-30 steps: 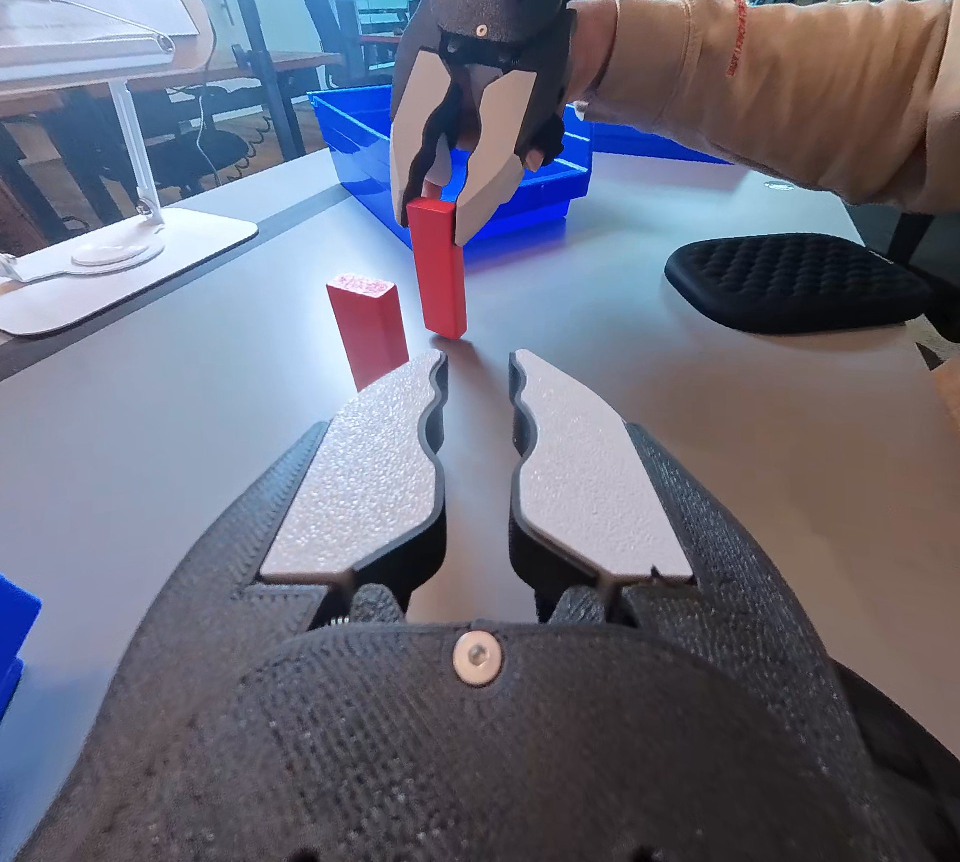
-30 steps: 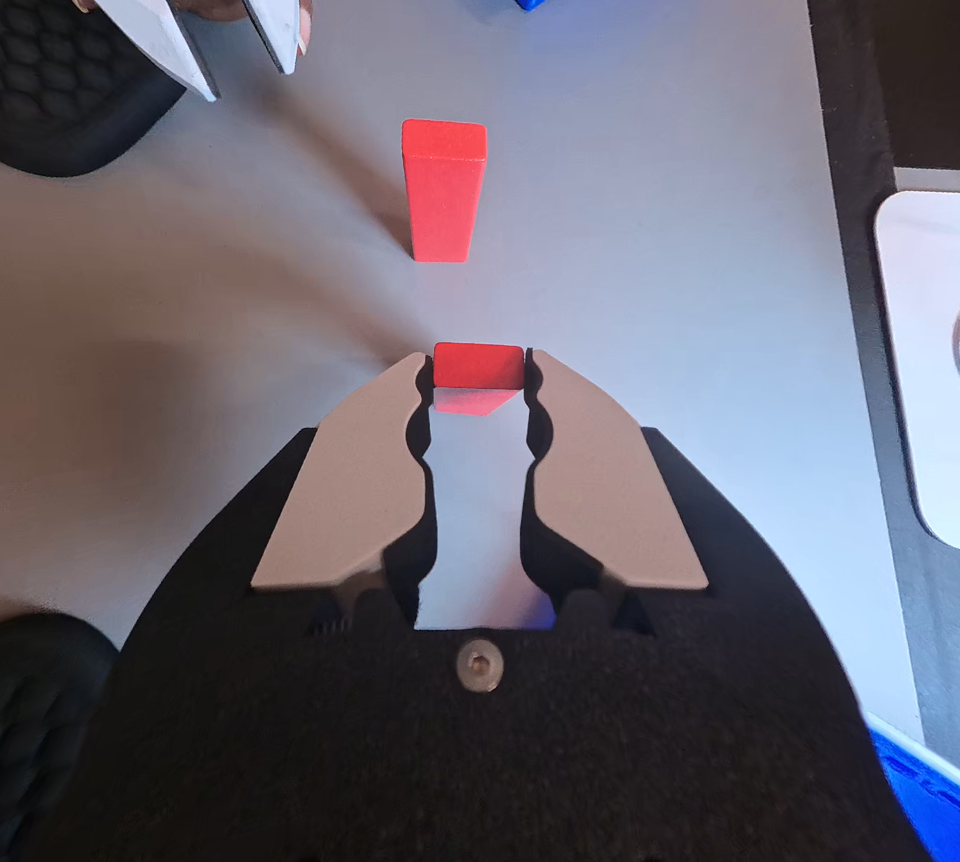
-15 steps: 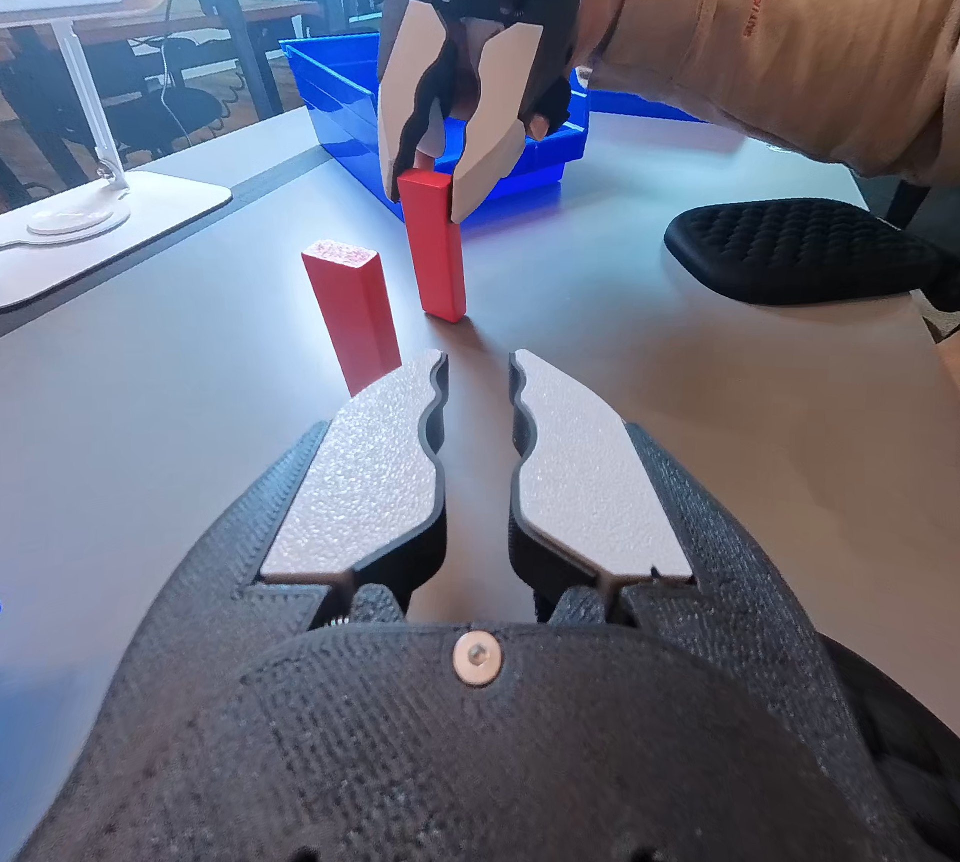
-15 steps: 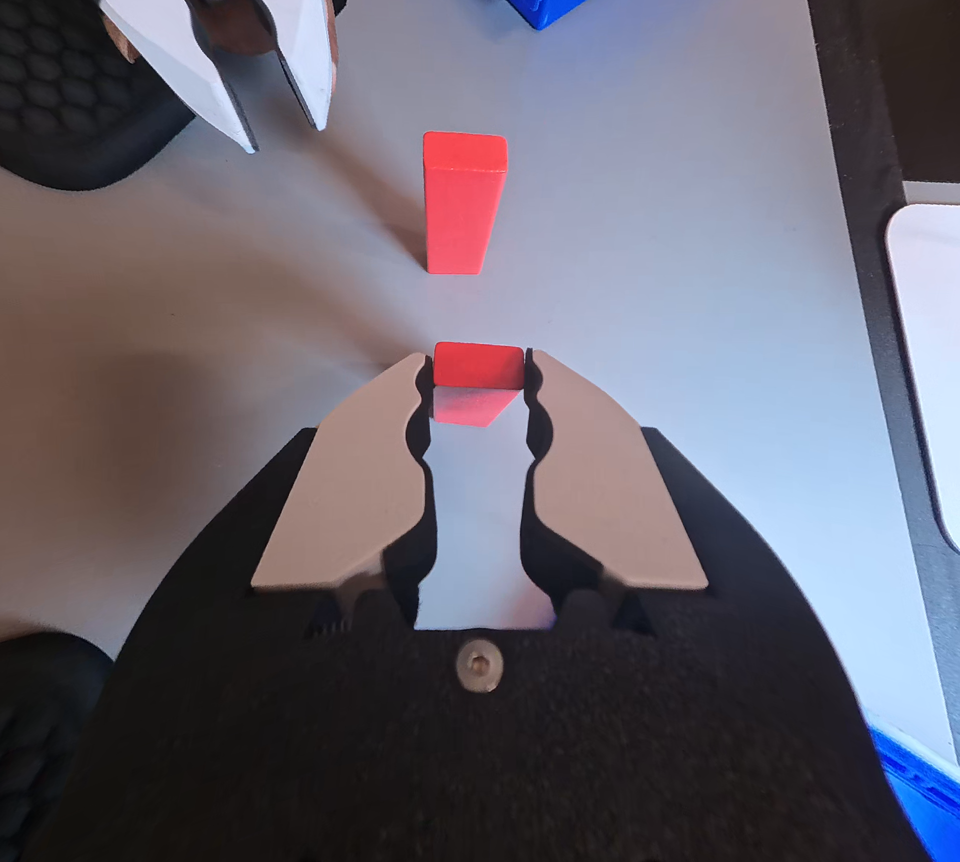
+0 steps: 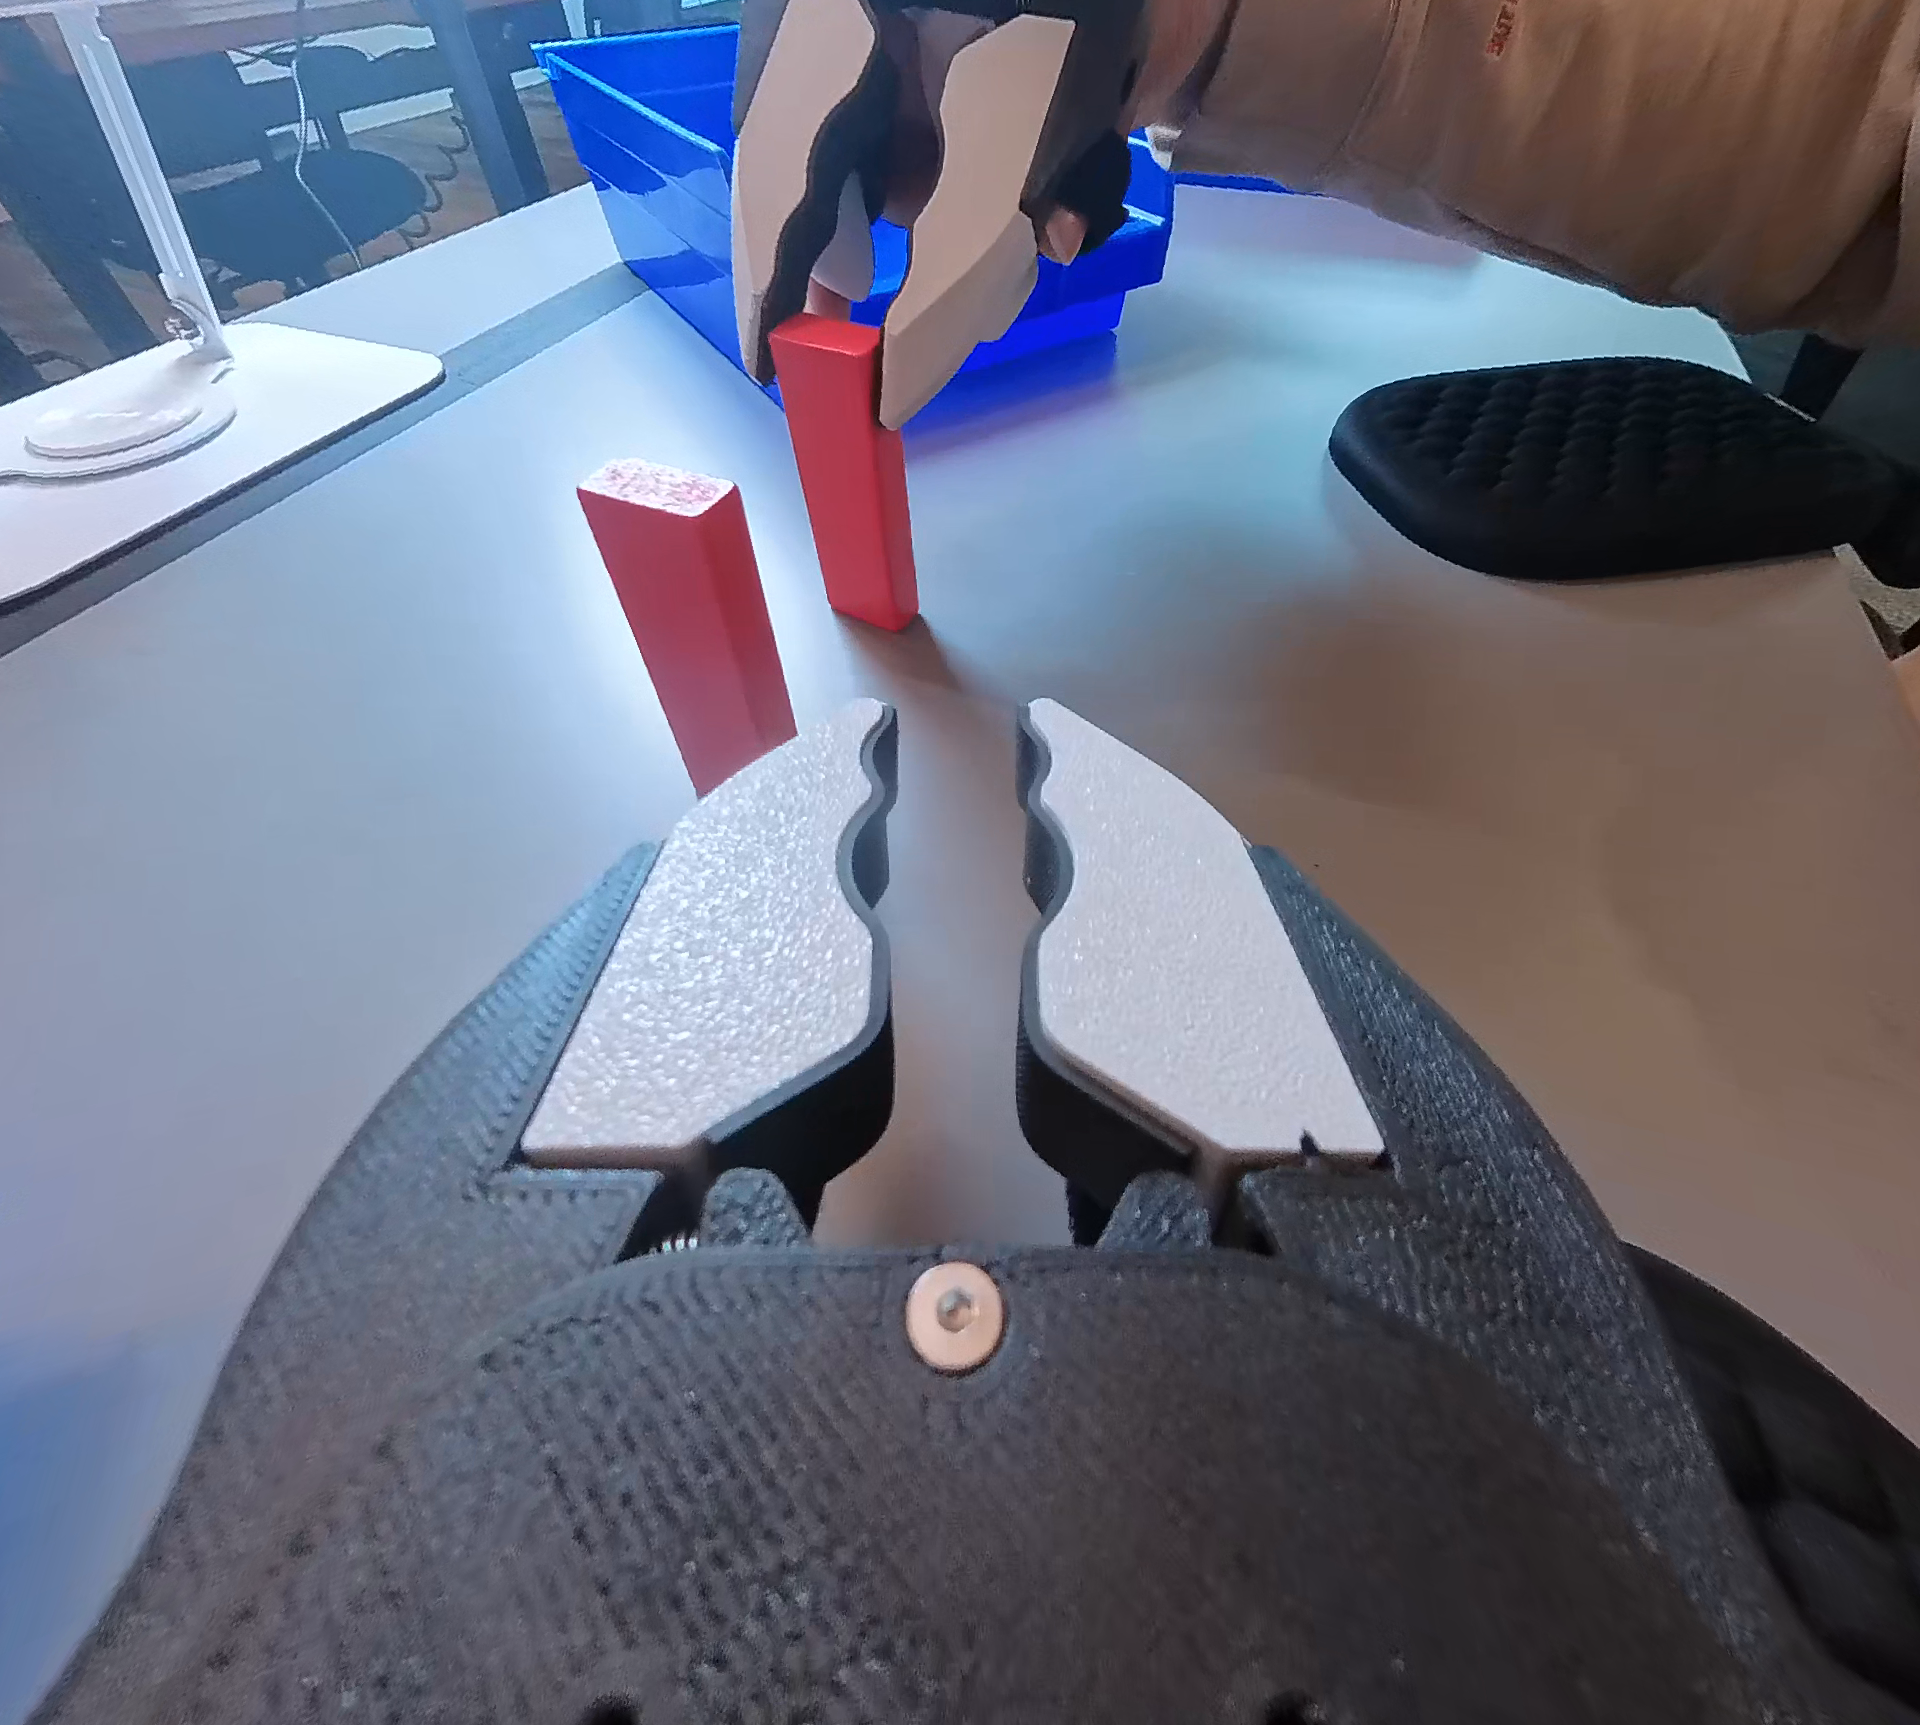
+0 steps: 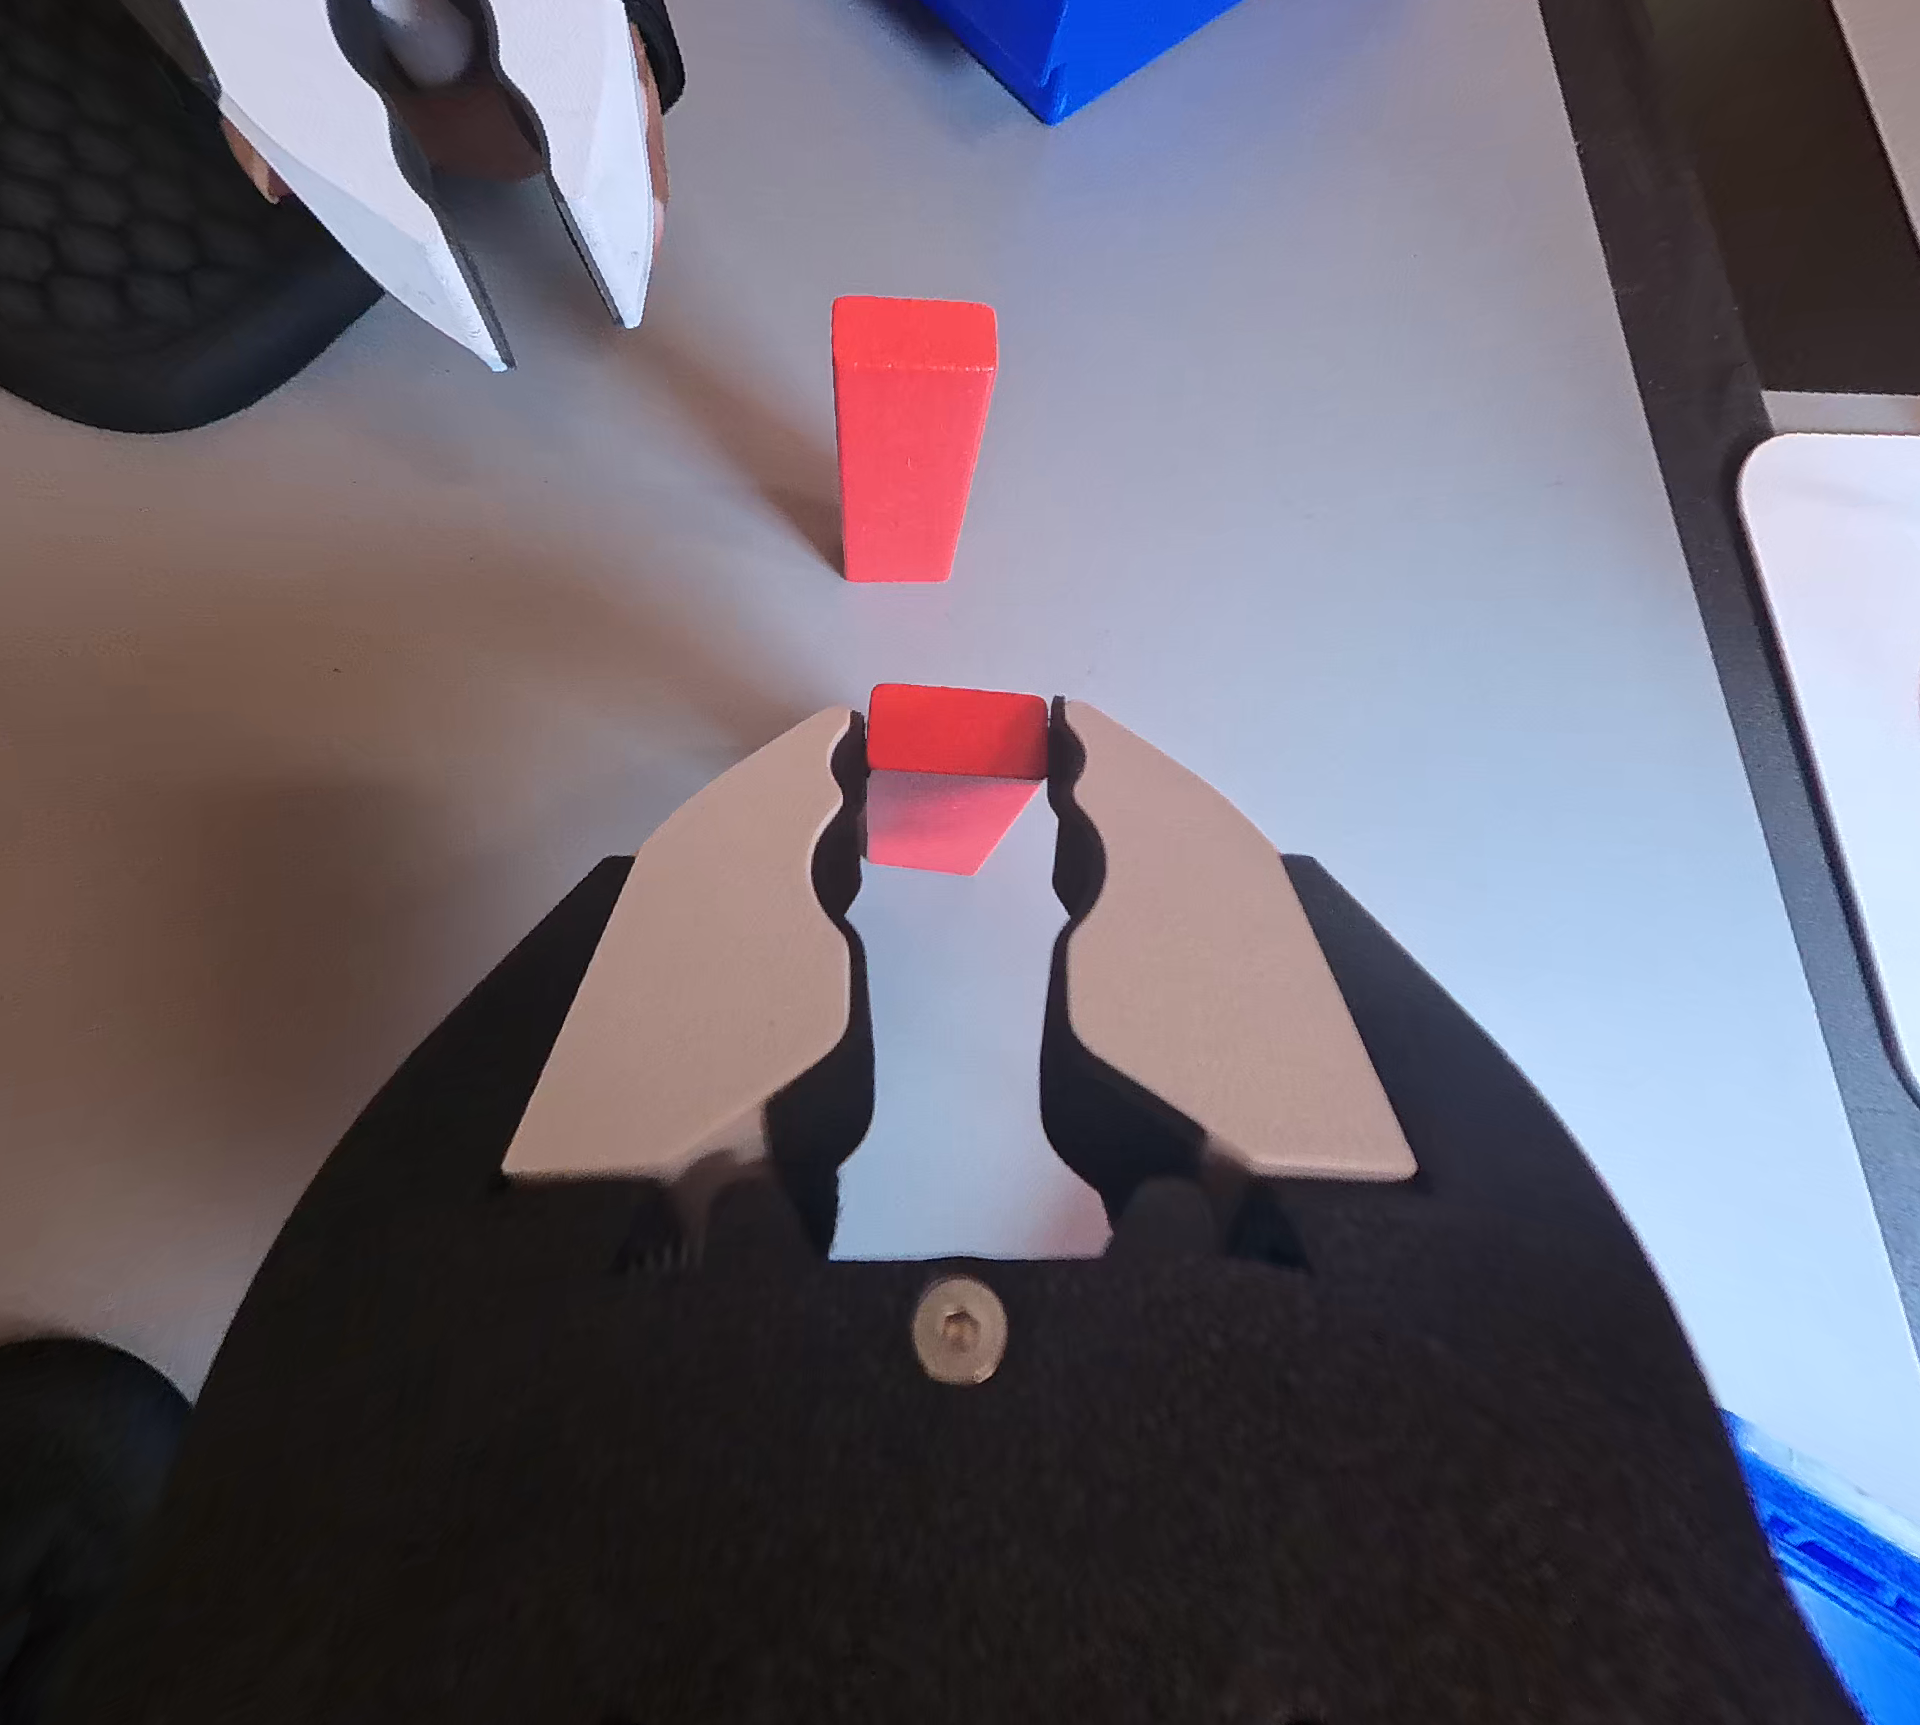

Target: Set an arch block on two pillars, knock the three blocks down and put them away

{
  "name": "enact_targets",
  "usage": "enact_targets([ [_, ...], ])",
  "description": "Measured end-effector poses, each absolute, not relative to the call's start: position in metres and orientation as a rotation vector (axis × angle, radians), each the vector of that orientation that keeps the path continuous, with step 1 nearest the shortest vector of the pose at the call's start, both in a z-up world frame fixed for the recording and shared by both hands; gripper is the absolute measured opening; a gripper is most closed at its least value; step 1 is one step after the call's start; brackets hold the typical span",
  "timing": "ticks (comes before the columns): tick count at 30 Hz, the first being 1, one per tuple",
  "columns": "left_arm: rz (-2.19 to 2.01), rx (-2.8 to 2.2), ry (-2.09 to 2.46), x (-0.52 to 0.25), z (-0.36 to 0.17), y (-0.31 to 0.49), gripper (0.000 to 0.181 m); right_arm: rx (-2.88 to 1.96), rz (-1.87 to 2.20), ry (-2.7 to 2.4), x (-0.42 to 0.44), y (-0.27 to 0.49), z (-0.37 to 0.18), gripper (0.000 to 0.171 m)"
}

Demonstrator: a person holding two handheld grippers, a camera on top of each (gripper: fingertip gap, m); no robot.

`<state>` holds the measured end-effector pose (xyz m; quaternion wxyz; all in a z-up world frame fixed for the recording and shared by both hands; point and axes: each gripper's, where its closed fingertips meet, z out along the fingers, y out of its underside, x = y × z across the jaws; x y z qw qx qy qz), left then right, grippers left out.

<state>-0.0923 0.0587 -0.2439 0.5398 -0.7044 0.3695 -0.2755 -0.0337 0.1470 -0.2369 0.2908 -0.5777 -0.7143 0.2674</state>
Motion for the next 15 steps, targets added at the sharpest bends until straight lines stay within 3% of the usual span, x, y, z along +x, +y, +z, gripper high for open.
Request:
enact_targets([
  [15, -0.659, -1.687, 0.897, -0.0906, -0.2479, 0.0578, 0.022, -1.500, 0.788, -1.856, -0.0418, 0.1450, -0.2366, 0.033],
])
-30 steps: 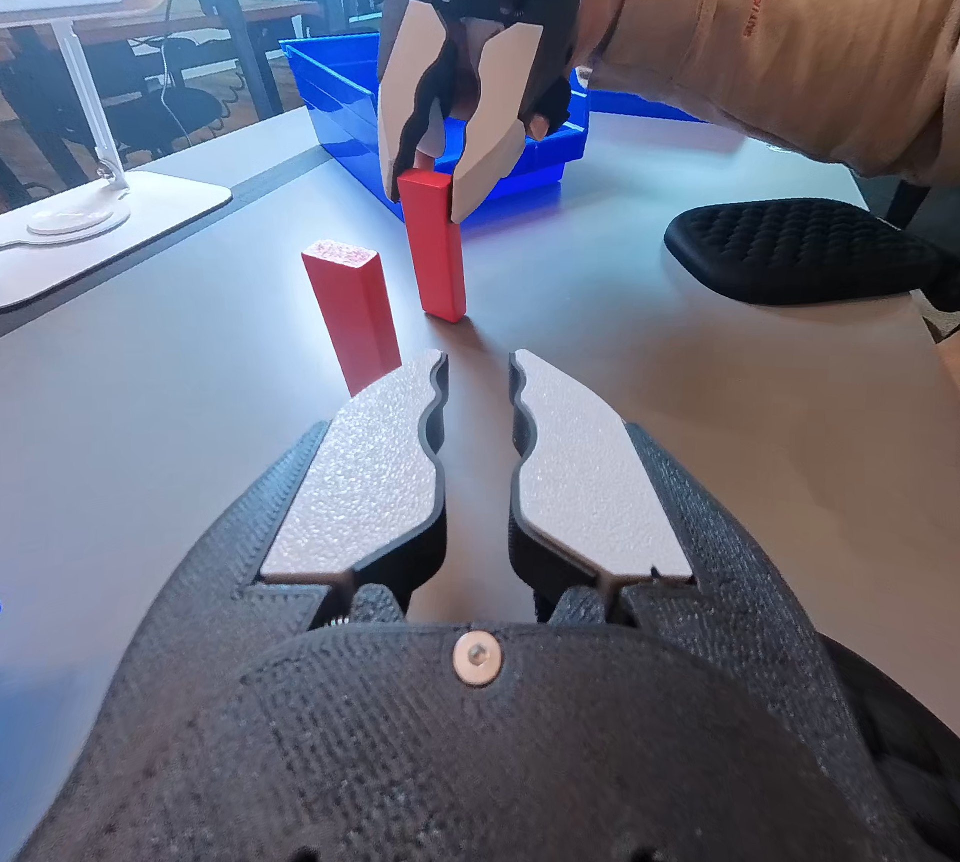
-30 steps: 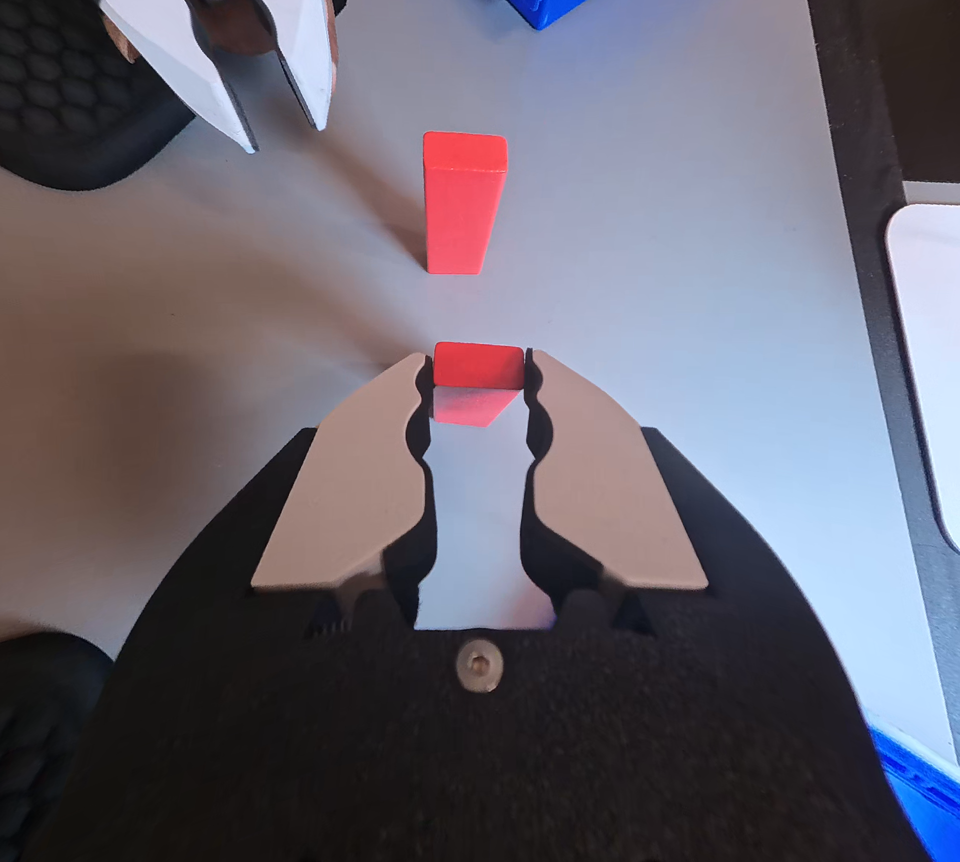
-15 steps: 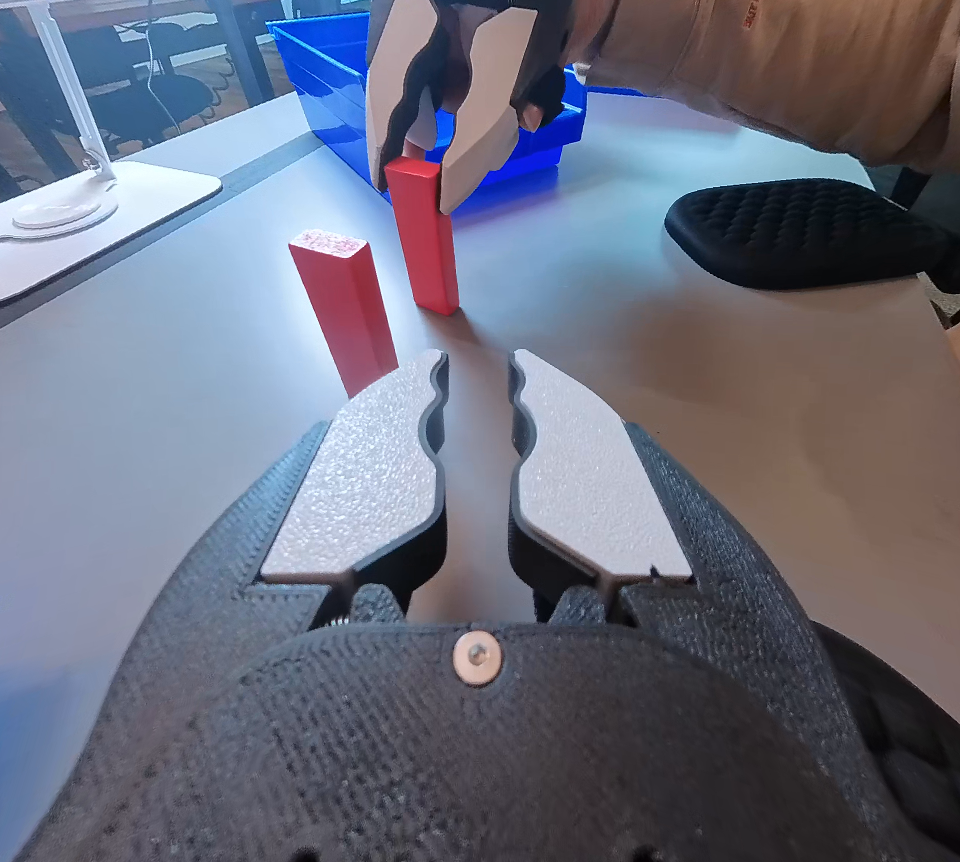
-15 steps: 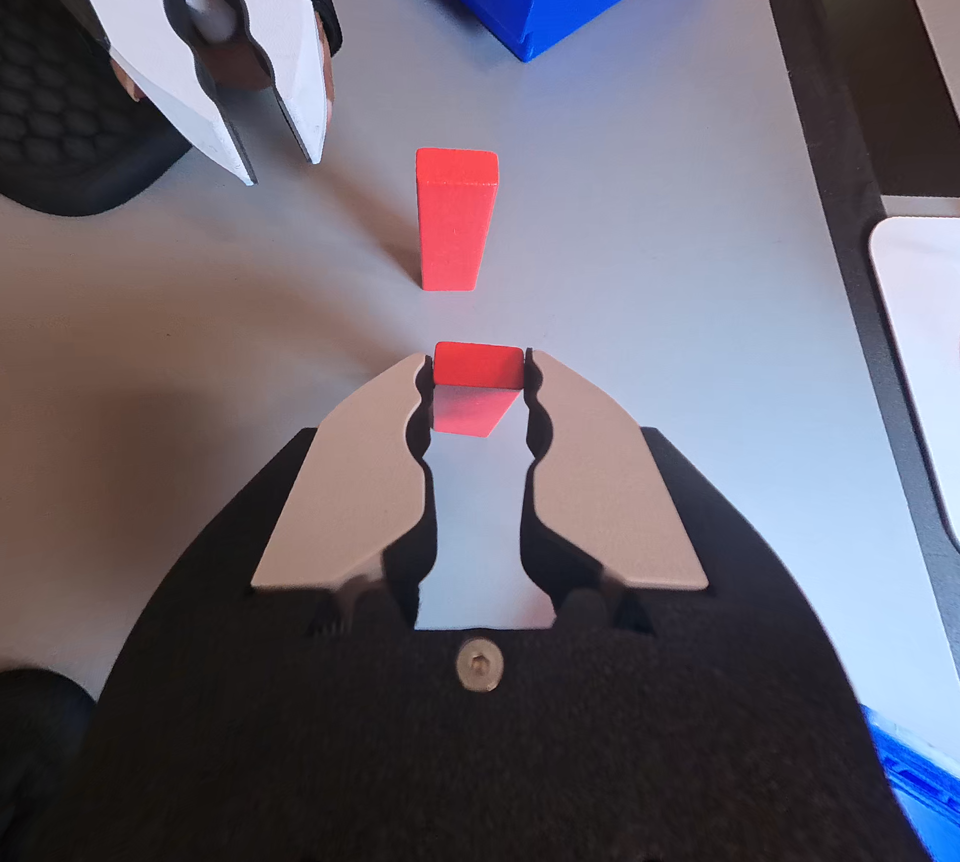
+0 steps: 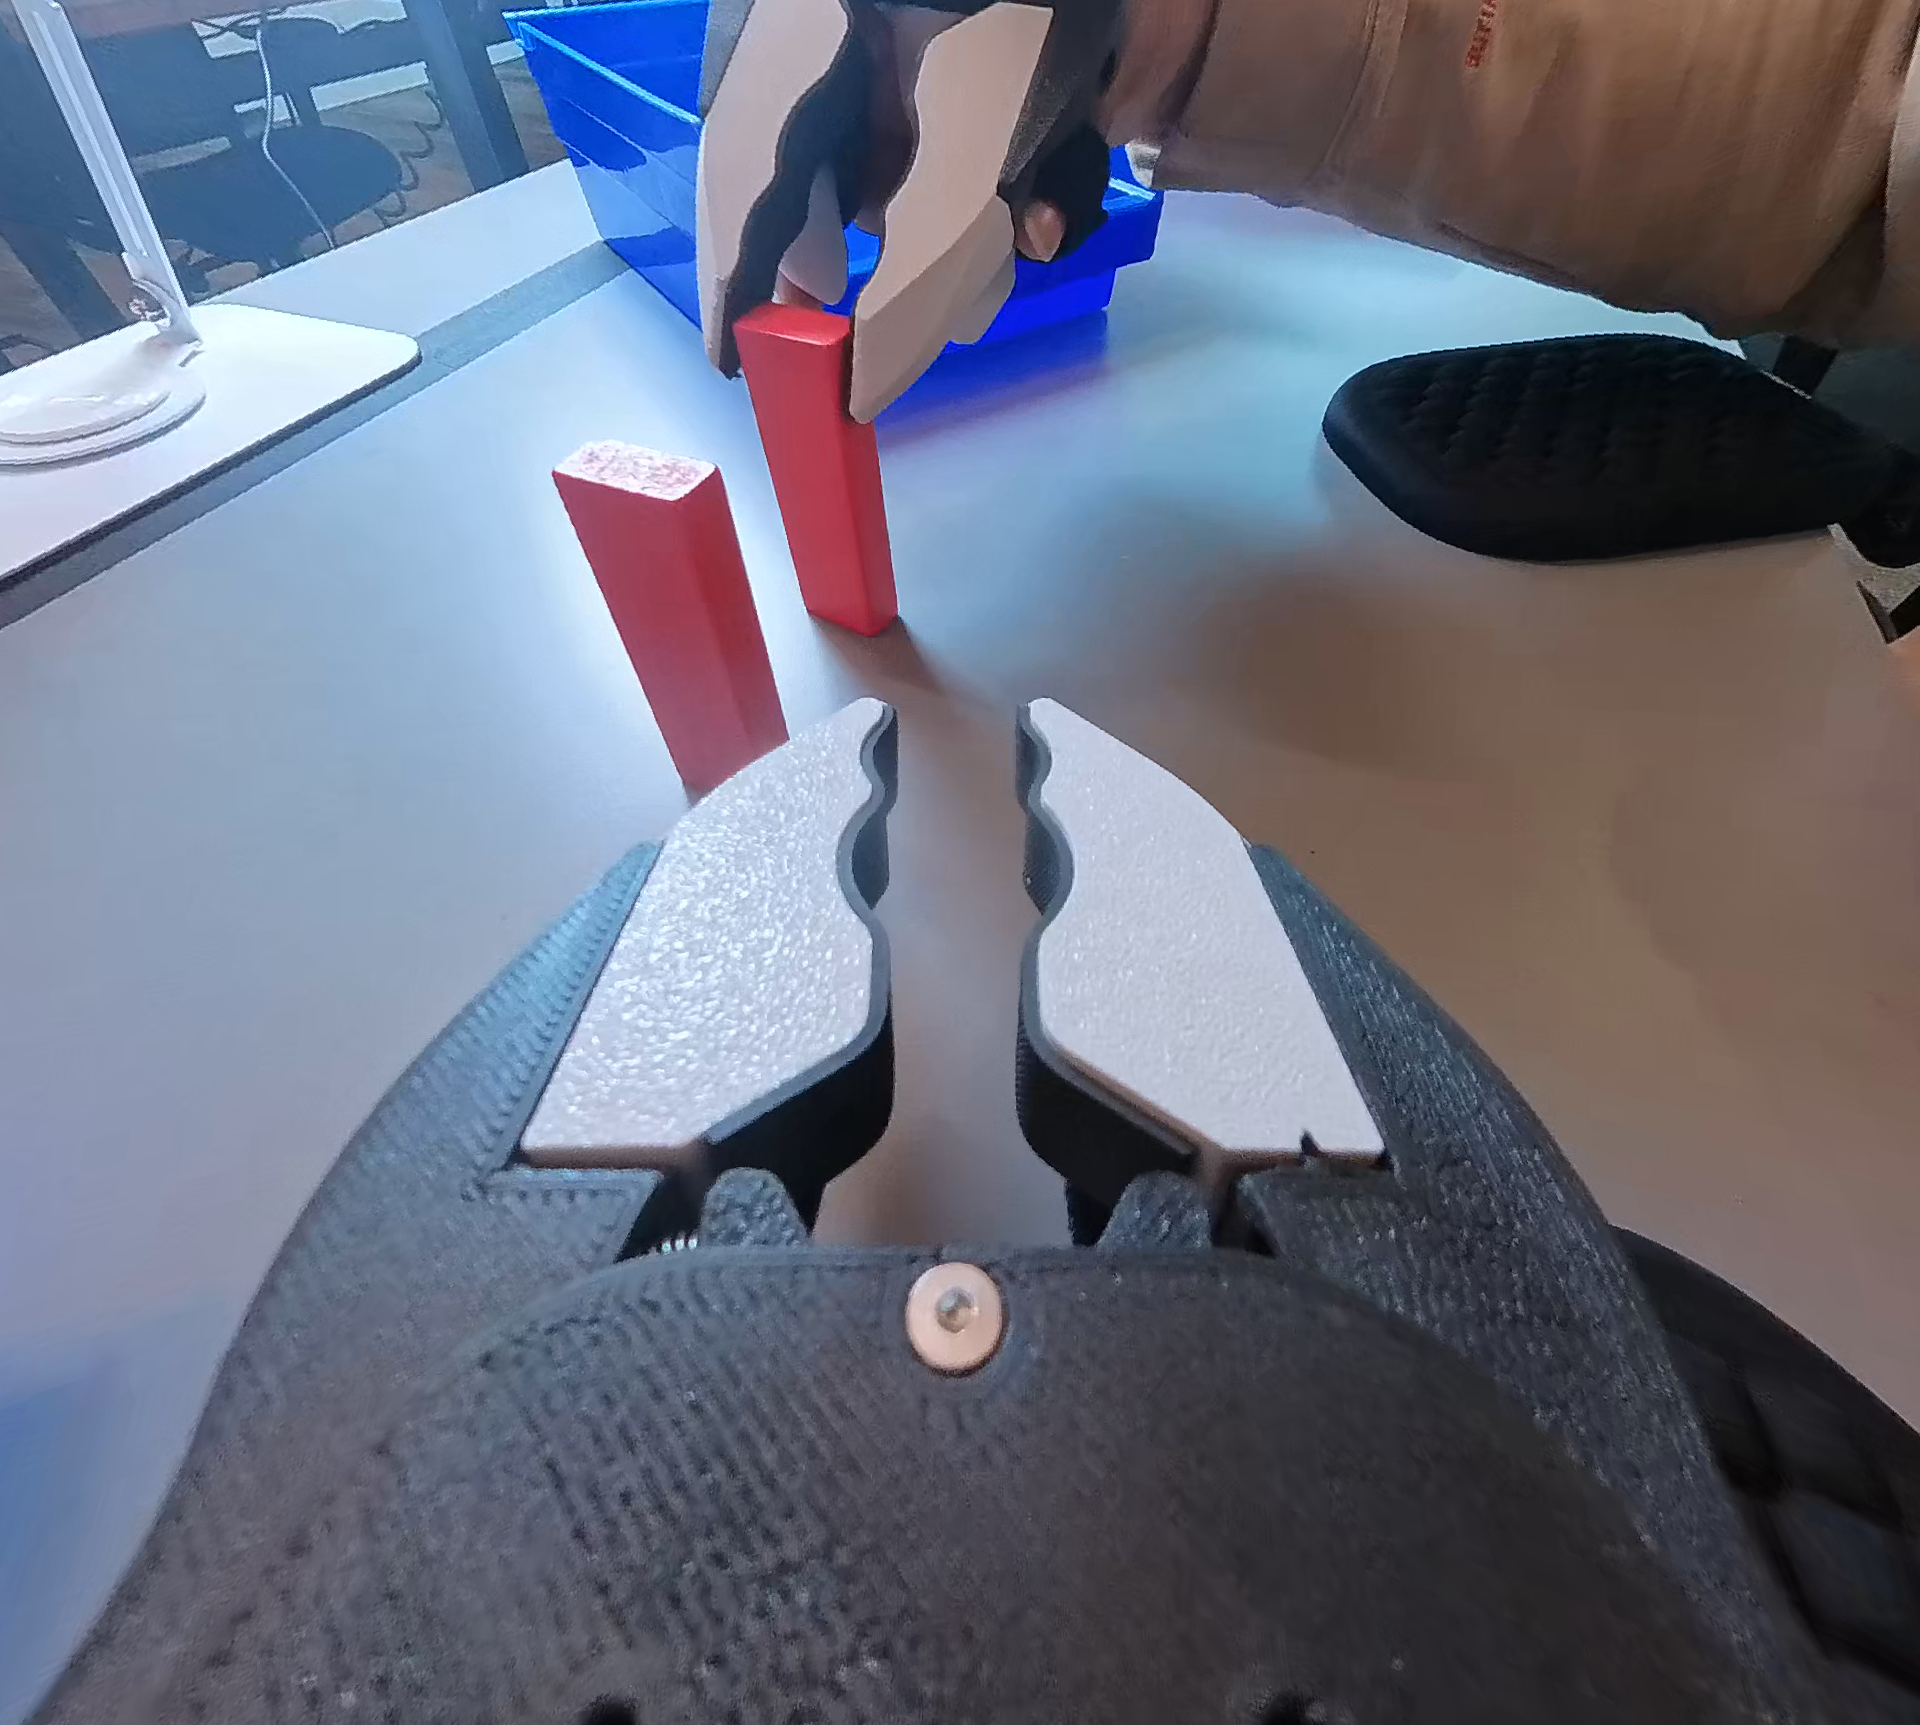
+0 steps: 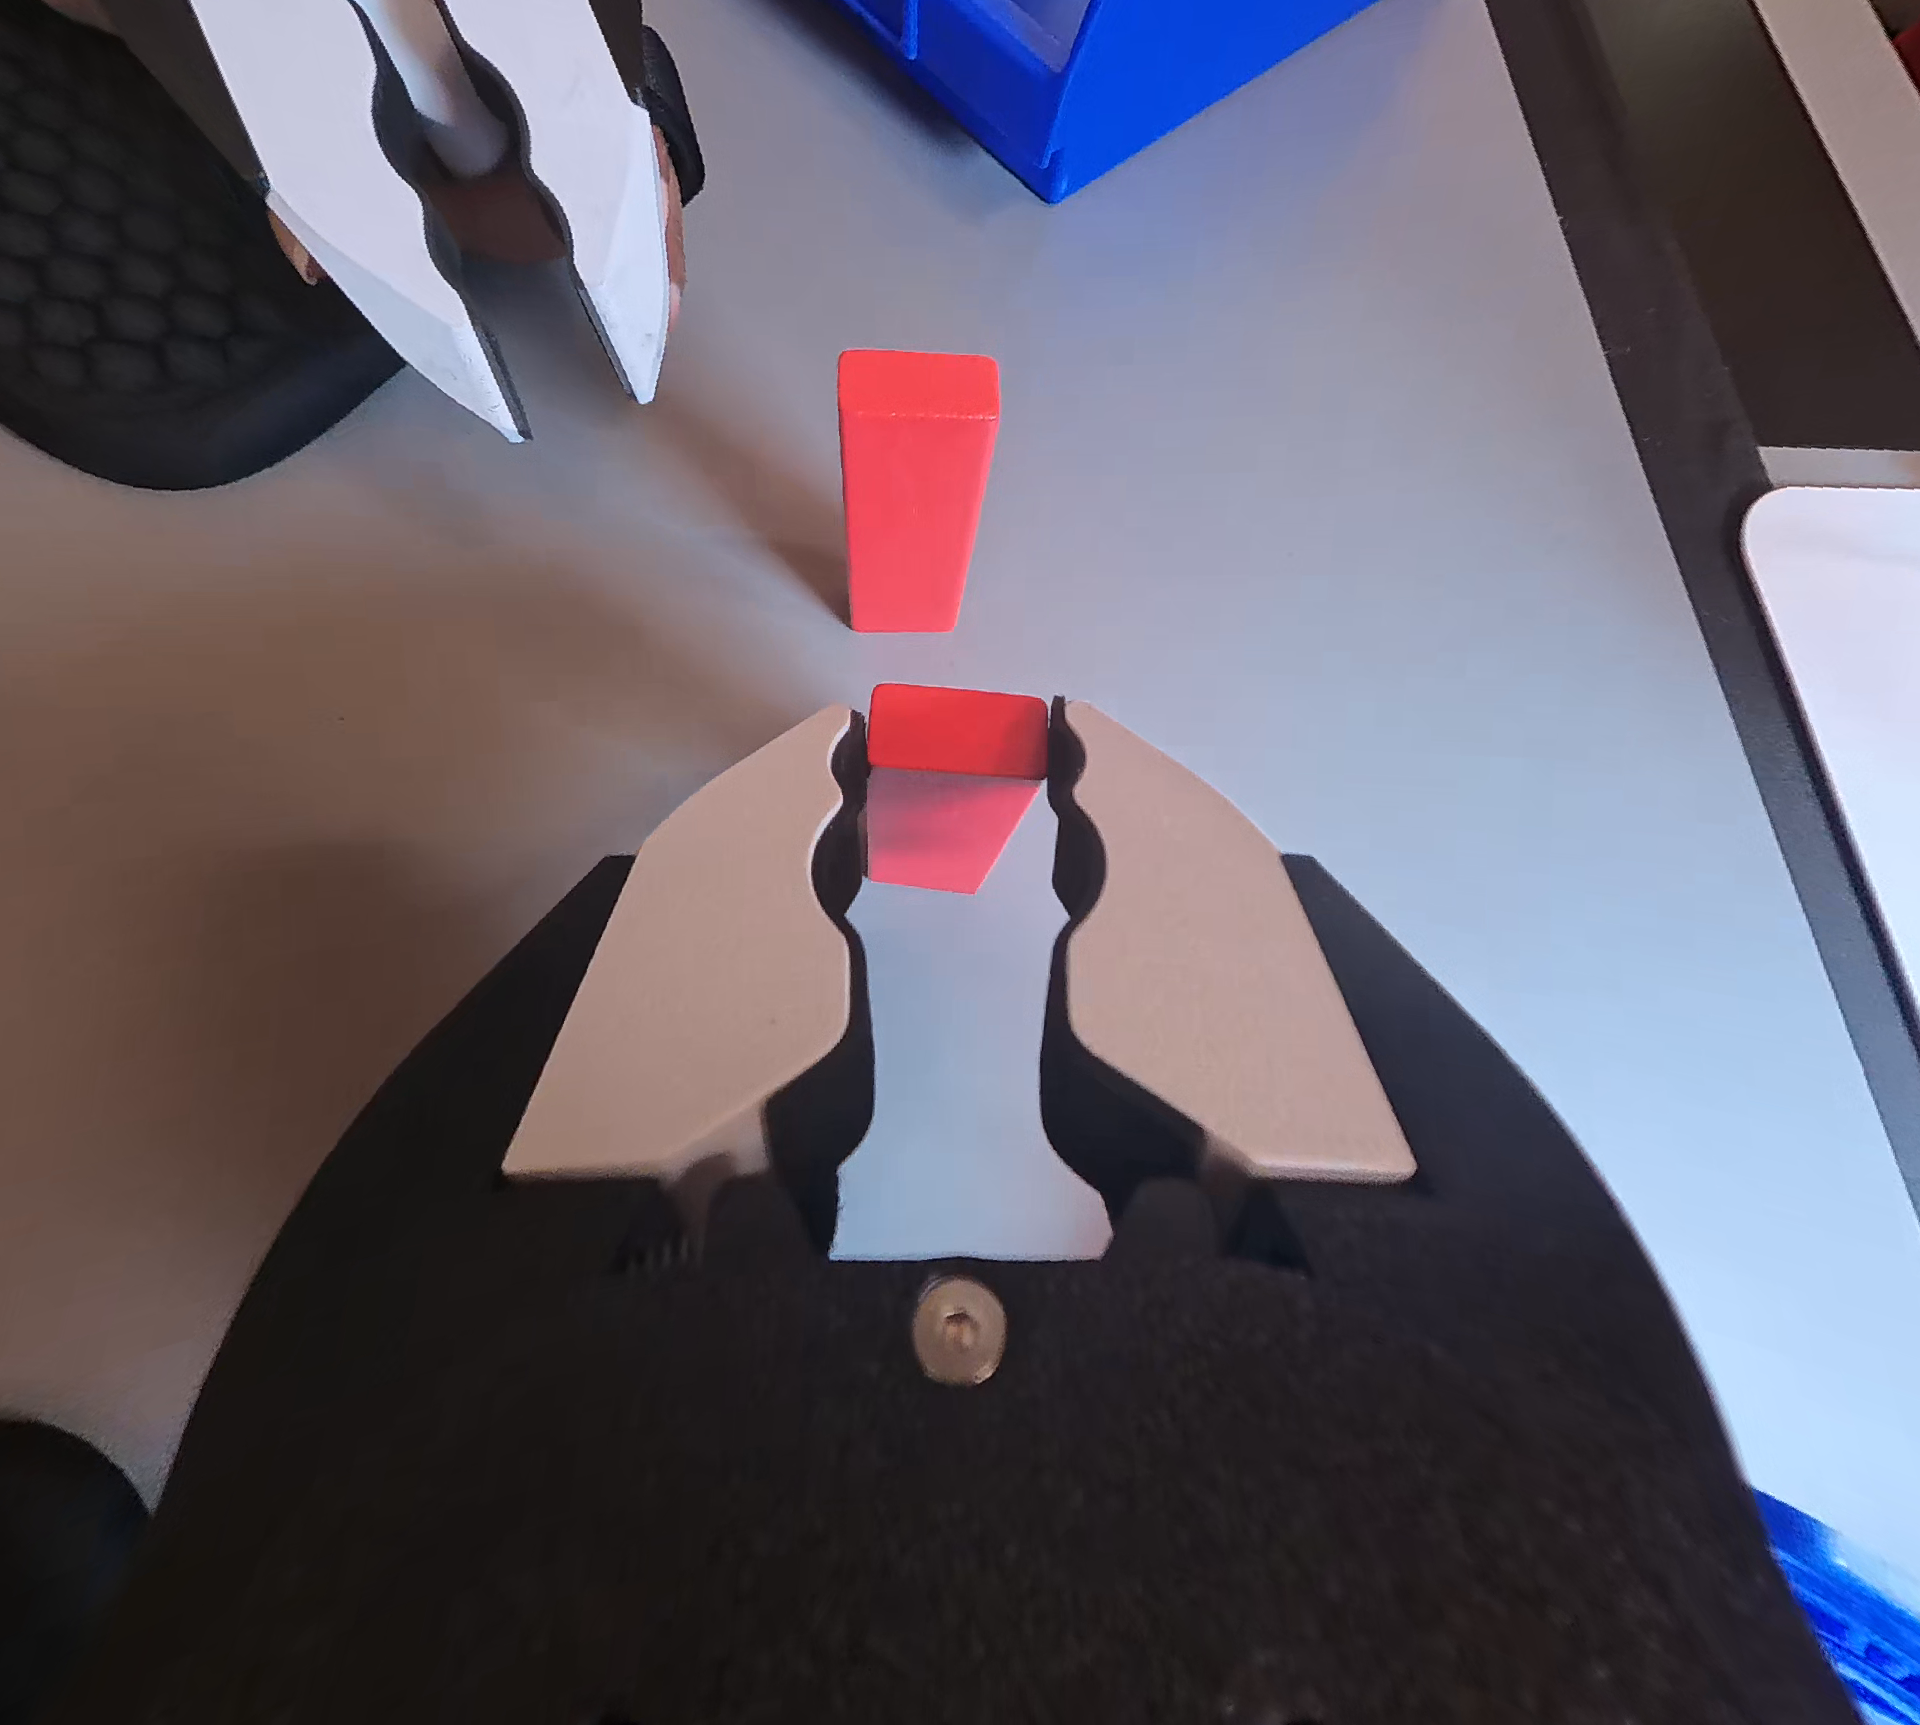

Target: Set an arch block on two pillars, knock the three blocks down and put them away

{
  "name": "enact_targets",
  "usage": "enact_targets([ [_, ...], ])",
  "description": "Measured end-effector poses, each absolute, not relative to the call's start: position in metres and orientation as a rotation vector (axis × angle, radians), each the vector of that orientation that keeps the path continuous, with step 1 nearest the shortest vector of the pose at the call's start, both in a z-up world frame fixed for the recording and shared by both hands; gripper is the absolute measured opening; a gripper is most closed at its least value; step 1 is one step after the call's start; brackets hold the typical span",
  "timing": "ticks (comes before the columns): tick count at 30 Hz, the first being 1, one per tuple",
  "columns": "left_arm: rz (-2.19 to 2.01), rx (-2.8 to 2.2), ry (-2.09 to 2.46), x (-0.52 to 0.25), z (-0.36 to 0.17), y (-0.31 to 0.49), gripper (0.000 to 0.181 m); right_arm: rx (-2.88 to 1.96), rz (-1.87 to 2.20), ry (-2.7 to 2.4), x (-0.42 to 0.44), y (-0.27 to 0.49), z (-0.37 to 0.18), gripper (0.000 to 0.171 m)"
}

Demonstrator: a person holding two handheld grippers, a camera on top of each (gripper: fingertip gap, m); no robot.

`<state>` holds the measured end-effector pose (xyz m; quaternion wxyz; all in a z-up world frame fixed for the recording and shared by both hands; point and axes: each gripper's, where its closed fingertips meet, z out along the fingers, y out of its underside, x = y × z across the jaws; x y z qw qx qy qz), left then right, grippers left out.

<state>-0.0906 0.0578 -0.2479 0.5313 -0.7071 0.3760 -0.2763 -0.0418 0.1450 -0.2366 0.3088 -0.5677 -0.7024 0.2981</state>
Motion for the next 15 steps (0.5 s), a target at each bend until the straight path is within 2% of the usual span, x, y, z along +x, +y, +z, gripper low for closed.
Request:
enact_targets([
  [7, -0.661, -1.688, 0.907, -0.0894, -0.2492, 0.0570, 0.022, -1.475, 0.792, -1.874, -0.0413, 0.1447, -0.2366, 0.034],
  [15, -0.669, -1.692, 0.909, -0.0888, -0.2503, 0.0566, 0.022, -1.546, 0.752, -1.904, -0.0376, 0.1473, -0.2368, 0.048],
])
